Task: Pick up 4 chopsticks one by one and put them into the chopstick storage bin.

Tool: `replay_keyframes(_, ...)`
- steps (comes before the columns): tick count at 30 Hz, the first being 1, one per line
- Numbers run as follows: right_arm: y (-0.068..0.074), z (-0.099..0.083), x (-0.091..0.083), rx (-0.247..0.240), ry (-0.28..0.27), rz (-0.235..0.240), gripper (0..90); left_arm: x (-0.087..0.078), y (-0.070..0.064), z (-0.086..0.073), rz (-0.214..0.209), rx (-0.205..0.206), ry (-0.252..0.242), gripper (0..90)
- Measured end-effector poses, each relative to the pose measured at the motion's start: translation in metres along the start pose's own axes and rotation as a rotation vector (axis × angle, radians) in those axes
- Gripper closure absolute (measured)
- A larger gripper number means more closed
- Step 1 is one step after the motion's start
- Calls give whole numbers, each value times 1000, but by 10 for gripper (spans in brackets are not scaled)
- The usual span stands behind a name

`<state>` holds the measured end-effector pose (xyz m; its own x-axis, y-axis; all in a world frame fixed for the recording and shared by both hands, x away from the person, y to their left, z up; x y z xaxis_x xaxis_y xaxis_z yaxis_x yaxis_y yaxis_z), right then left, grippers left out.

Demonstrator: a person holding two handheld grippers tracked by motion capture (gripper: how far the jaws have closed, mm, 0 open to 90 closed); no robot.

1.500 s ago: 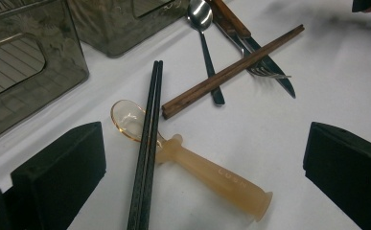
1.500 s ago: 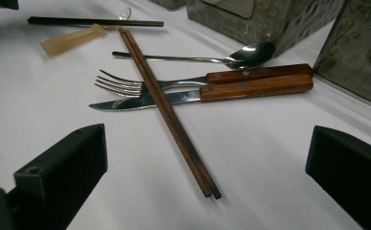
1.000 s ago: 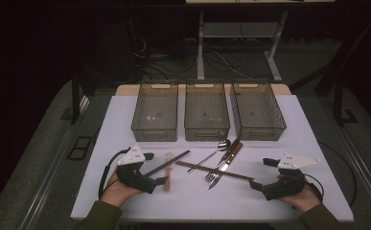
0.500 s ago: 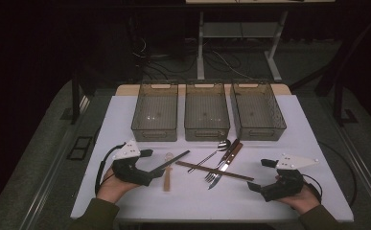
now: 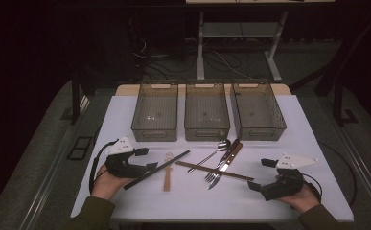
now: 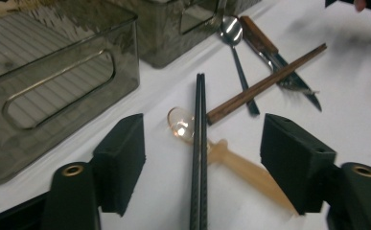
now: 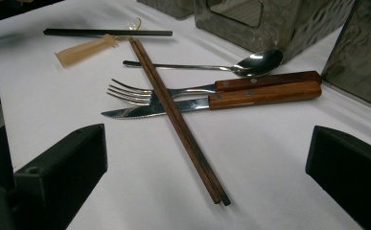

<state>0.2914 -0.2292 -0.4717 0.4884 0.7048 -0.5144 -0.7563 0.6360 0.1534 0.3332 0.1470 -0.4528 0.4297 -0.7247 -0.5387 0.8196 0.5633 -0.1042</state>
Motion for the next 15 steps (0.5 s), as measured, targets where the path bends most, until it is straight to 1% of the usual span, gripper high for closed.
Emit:
replay_keyframes(1,1,0,0,-2,-3,2,2,-1,1,-1,3,-5,2,363)
replay_keyframes(2,1,0,0,-4,-2,5,2,-2,2,-3,-7,-12,4,404)
replay_keyframes(4,1,0,0,-7,-2,5,2,-2,2,-4,-10,-15,6,456)
replay_keyframes(5,1,0,0,-7,-2,5,2,-1,2,-5,-14,-12,12,456)
replay_keyframes(6,1,1,0,-7,-6,5,2,-1,1,-6,-13,-11,20,481)
replay_keyframes(7,0,1,0,-9,-11,5,2,1,1,-8,-17,-8,34,527)
replay_keyframes(9,1,2,-1,-8,-10,6,2,1,1,-9,-16,-6,42,562)
replay_keyframes(10,1,2,-1,-10,-10,7,2,2,1,-11,-22,-8,49,593)
replay_keyframes(11,1,2,-1,-11,-8,7,2,2,1,-12,-15,-19,60,612)
replay_keyframes(13,1,2,-1,-14,-8,5,2,2,2,-13,-11,-23,65,653)
replay_keyframes(15,2,2,-1,-14,-10,5,2,2,2,-15,-13,-26,72,671)
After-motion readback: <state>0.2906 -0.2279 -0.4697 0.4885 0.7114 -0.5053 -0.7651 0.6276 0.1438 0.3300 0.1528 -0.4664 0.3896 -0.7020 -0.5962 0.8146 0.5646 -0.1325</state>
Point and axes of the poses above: each handheld gripper's, and its own axes: x roughly forward along the jaws, z roughly out of its top, y roughly to its left, the point moved 8 cm from there along x, roughly forward along the jaws
